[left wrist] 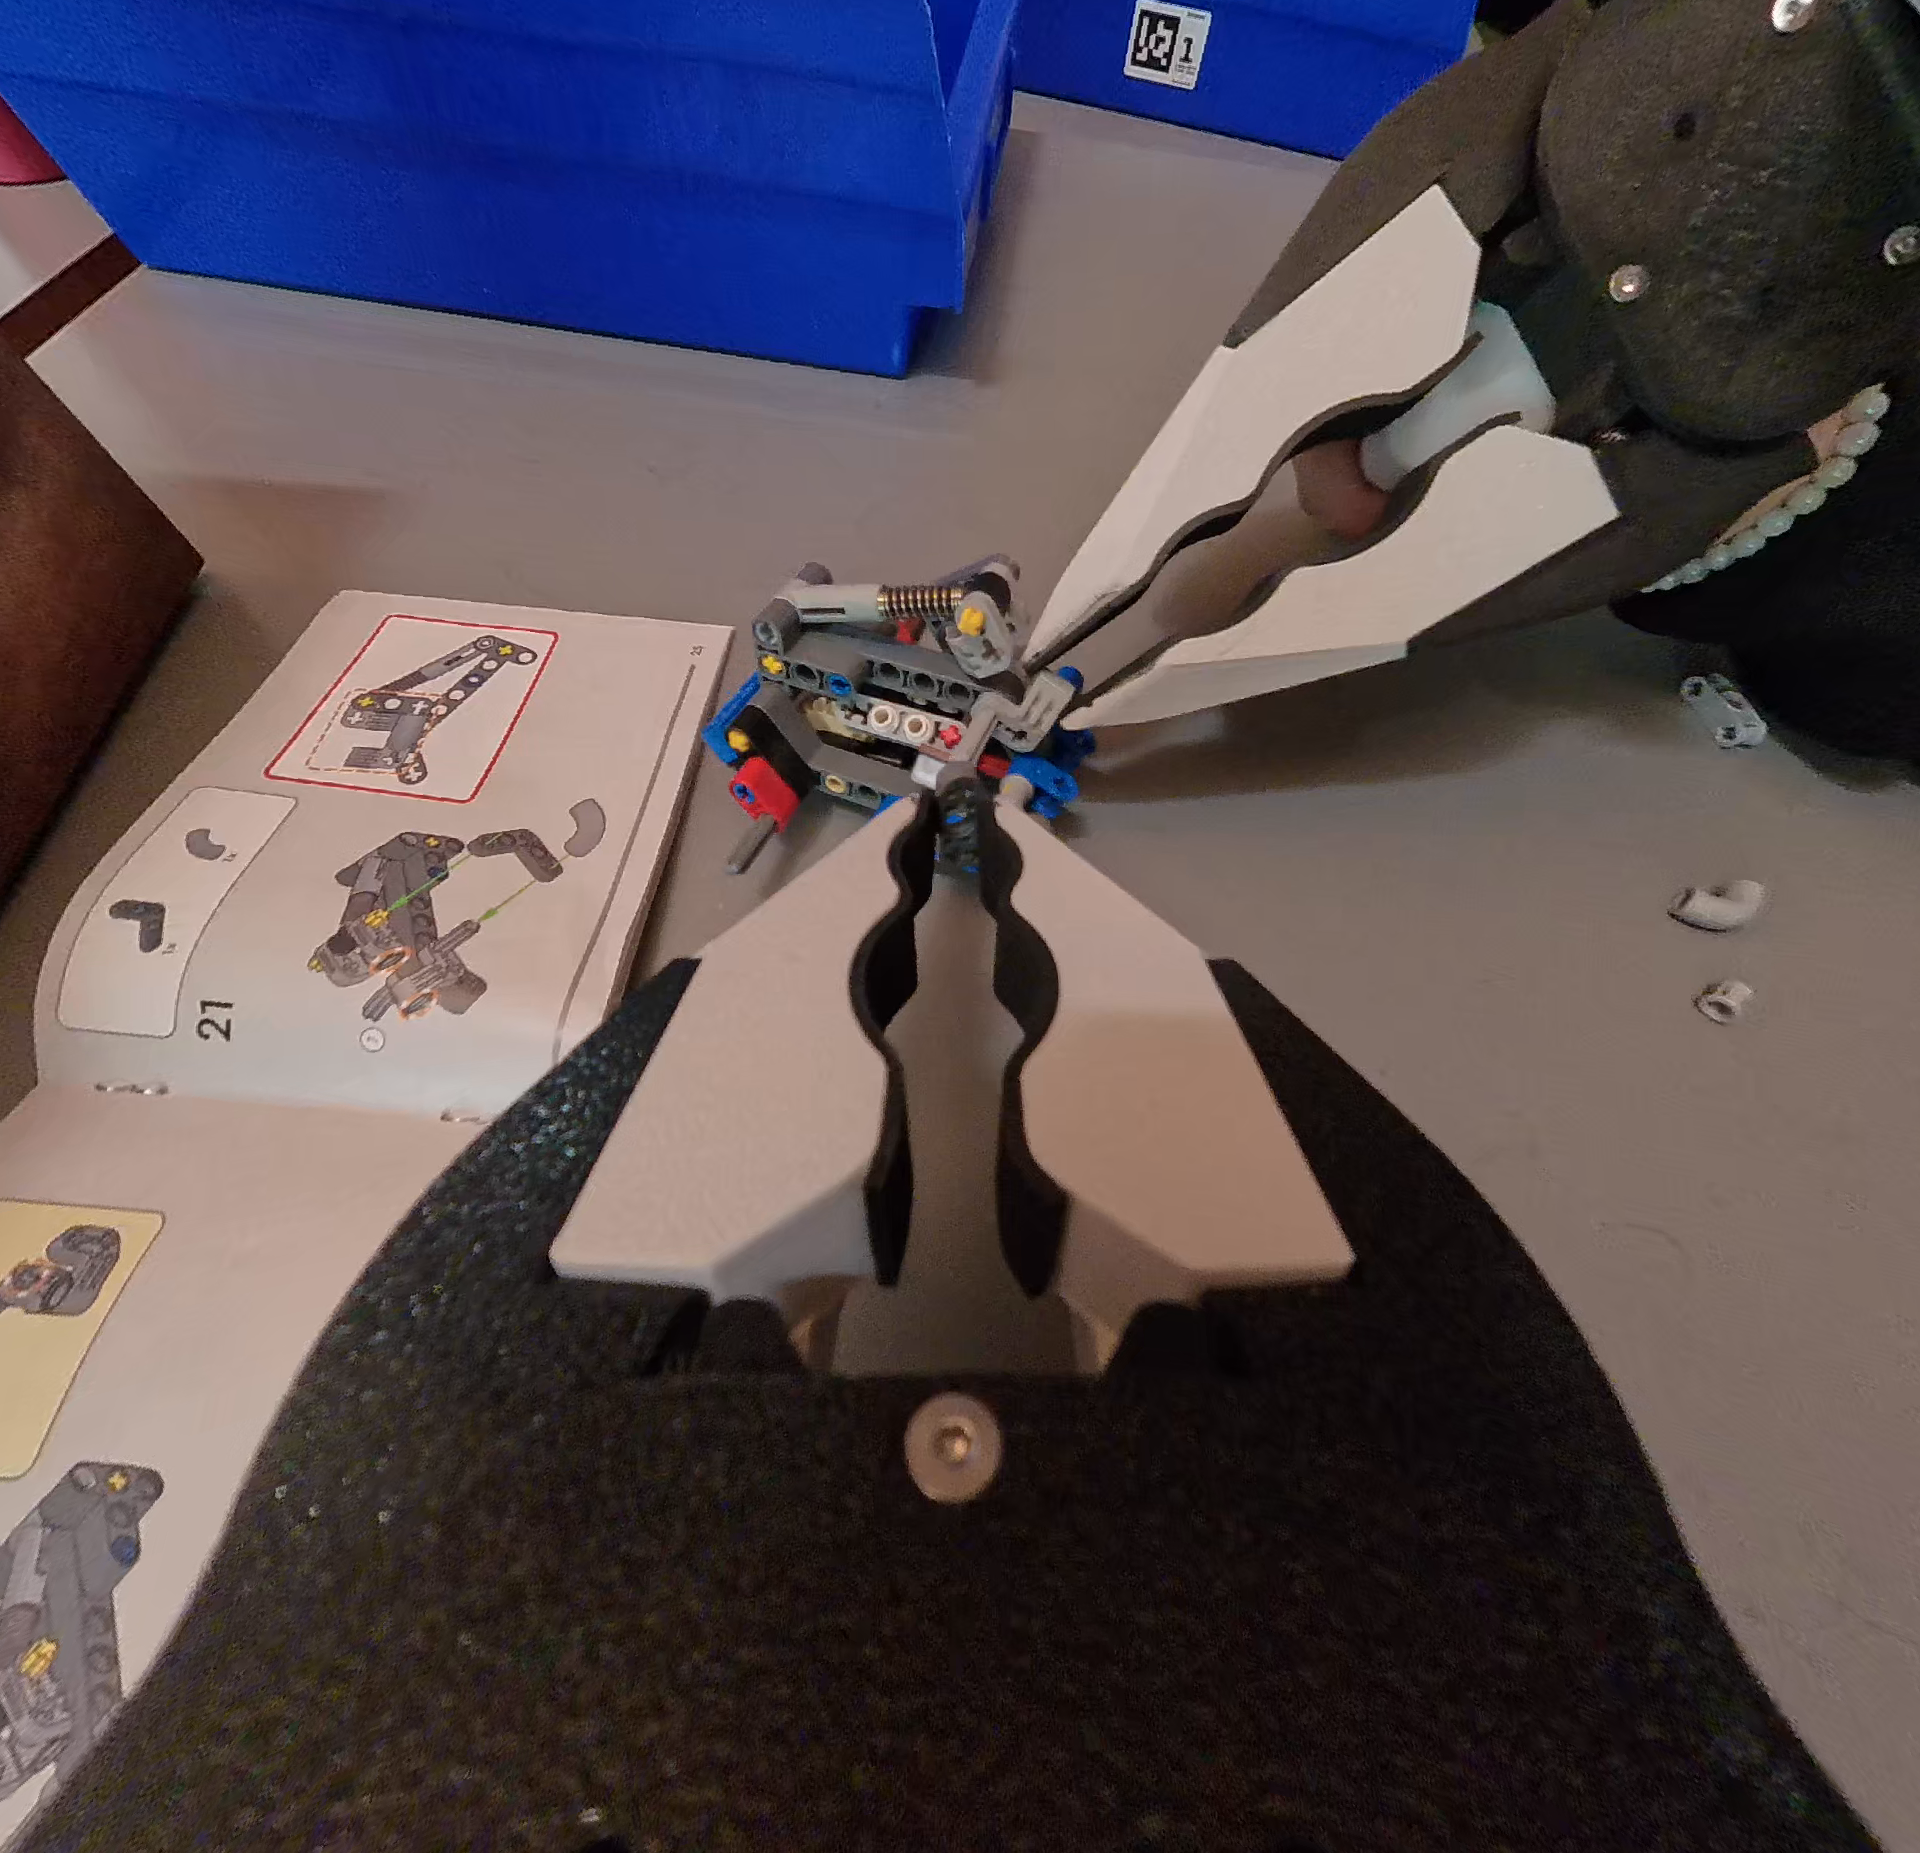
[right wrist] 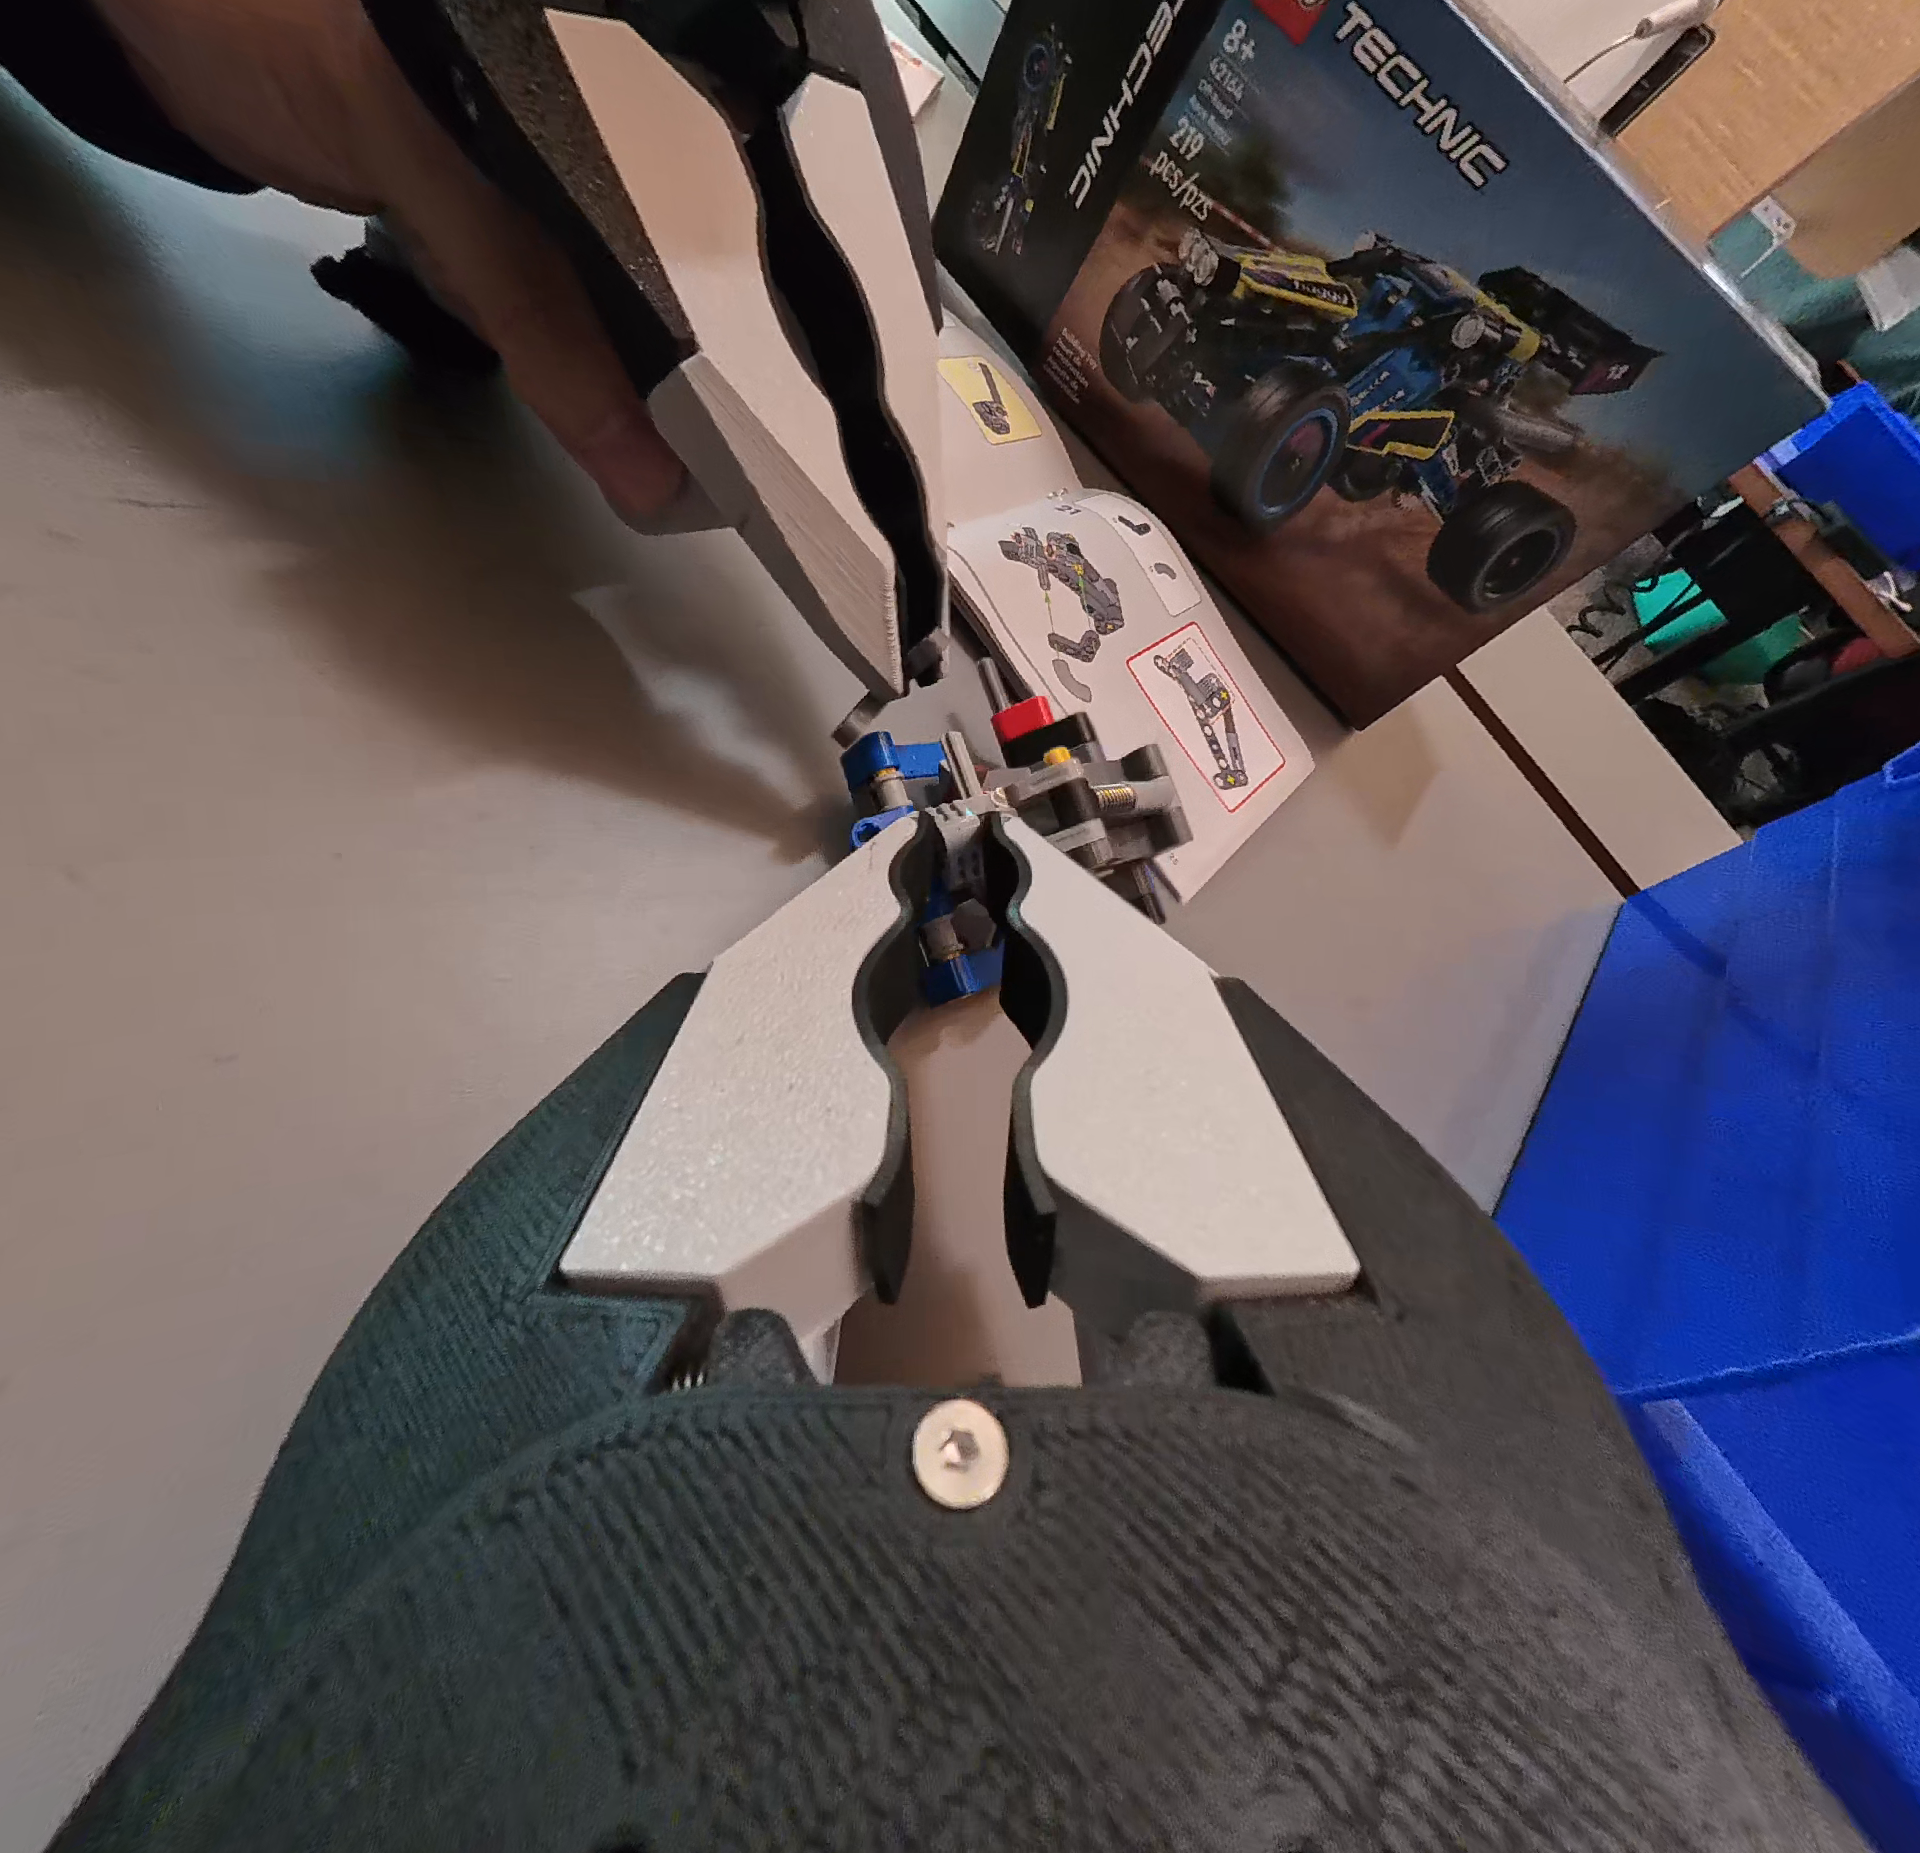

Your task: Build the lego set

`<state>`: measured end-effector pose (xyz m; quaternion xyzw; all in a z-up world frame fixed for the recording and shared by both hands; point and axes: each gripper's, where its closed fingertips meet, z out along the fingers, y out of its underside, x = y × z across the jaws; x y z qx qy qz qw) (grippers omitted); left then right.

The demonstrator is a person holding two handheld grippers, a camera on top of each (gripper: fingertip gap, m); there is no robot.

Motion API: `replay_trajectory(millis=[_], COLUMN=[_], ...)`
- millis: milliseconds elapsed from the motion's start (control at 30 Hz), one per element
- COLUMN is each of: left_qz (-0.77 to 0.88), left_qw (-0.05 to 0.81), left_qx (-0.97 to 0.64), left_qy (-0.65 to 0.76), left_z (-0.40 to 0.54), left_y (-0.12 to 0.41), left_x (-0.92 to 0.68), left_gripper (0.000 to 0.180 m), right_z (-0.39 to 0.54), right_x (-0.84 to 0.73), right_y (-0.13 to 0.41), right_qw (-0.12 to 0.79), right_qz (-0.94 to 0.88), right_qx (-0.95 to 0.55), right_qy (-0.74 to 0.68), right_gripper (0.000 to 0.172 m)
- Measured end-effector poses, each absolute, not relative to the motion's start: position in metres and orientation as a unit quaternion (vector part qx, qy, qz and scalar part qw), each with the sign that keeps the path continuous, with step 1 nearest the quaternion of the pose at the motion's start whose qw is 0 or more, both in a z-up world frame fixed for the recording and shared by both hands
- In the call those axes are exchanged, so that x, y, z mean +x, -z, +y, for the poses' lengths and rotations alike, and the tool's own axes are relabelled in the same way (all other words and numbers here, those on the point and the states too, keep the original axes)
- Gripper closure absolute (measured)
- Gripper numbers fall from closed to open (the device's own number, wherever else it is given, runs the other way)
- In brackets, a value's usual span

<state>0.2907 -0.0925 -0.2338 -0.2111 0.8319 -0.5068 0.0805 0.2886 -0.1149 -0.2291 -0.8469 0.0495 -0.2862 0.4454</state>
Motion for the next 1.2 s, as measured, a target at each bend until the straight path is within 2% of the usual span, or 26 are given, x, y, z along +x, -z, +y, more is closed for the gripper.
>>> replay_trajectory(millis=[433, 900, 1200], left_qz=[0.824, 0.829, 0.848], left_qw=[0.031, 0.022, -0.023], left_qx=[-0.192, -0.180, -0.141], left_qy=[0.532, 0.529, 0.510], left_z=[-0.095, -0.097, -0.091], left_y=[0.228, 0.229, 0.236], left_x=[0.280, 0.276, 0.260], left_gripper=[0.176, 0.176, 0.176], right_z=[-0.116, -0.116, -0.115], right_x=[0.276, 0.276, 0.276], right_y=[0.228, 0.230, 0.232], right_qw=[0.475, 0.466, 0.448], right_qz=[0.055, 0.046, 0.029], right_qx=[-0.838, -0.841, -0.840], right_qy=[0.263, 0.270, 0.305], right_gripper=[0.166, 0.167, 0.167])
